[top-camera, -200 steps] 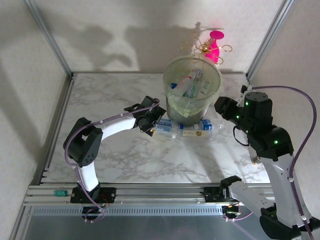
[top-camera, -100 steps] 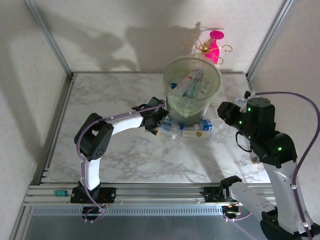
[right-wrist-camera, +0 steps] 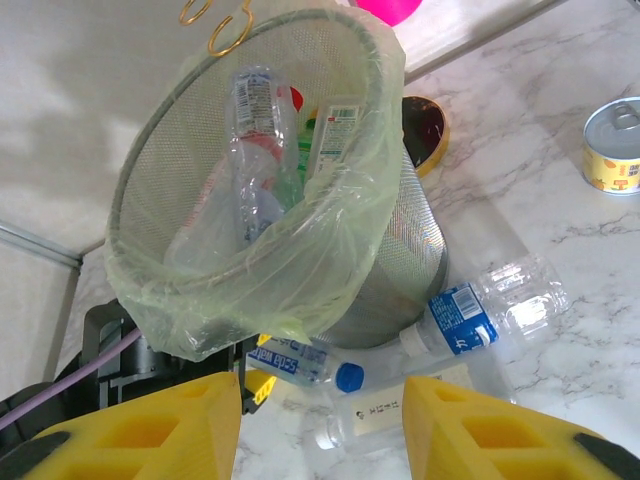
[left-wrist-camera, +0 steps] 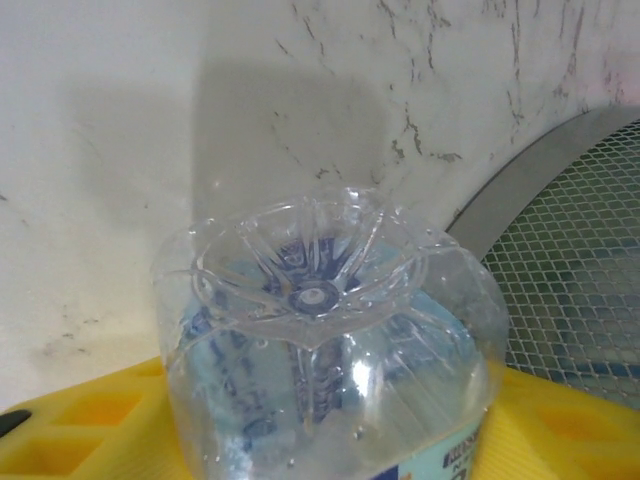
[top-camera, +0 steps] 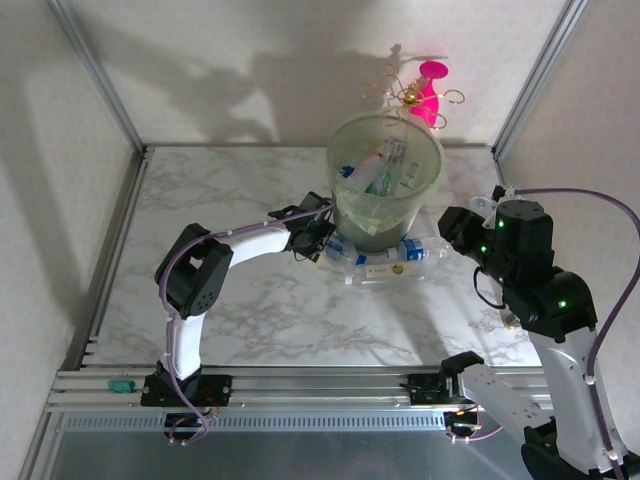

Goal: Put the plastic bottles in the bin

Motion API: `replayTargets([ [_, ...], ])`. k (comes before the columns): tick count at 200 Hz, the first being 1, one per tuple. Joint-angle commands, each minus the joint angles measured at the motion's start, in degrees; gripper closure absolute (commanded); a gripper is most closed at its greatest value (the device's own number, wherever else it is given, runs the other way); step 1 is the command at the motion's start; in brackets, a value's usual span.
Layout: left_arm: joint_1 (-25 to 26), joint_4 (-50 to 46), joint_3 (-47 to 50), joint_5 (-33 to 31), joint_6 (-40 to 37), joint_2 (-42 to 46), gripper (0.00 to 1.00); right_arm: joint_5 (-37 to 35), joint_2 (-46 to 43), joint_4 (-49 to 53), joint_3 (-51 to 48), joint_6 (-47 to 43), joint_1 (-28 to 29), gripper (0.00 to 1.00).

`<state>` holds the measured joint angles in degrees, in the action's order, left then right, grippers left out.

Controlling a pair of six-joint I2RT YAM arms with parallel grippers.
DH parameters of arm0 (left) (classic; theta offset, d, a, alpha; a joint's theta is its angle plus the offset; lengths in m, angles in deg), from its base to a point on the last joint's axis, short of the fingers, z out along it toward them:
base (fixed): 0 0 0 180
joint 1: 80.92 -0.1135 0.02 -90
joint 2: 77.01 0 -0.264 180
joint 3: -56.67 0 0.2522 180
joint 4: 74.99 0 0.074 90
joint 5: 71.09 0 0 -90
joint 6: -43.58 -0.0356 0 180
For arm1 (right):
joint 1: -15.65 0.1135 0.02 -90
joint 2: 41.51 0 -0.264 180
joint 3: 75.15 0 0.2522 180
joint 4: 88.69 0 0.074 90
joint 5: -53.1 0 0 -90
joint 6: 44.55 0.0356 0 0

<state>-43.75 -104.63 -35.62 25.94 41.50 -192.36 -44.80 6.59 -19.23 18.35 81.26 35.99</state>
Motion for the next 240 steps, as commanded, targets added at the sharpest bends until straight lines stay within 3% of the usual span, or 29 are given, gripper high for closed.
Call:
replayTargets([
  [1,0.1,-5.74,0.92,-7.79,17.81,1.26,0.43,-1.13,-0.46,0.62,-0.46,0.25,-0.21,0.54],
  [34,-0.58,-6.36,1.34,-8.94,16.07,2.58,0.49,-0.98,-0.31,0.55,-0.21,0.13,-0.18,0.54],
  [89,-3.72,-2.08,11.21,-9.92,14.74,10.92,0.53,0.37,0.65,-0.8,-0.54,-0.39,-0.19,0.54],
  [174,-7.79,-3.96,18.13,-12.98,4.75,26.84,0.54,1.64,4.85,-4.22,0.5,-2.13,-0.21,0.54],
  [207,-8.64,-5.17,20.24,-14.98,0.39,33.74,0.55,-2.26,8.26,-3.52,3.52,0.12,-0.18,0.48],
  [240,-8.87,-6.15,19.92,-17.85,-4.83,40.77,0.59,1.07,10.67,-6.79,6.93,-5.41,-0.13,0.45],
])
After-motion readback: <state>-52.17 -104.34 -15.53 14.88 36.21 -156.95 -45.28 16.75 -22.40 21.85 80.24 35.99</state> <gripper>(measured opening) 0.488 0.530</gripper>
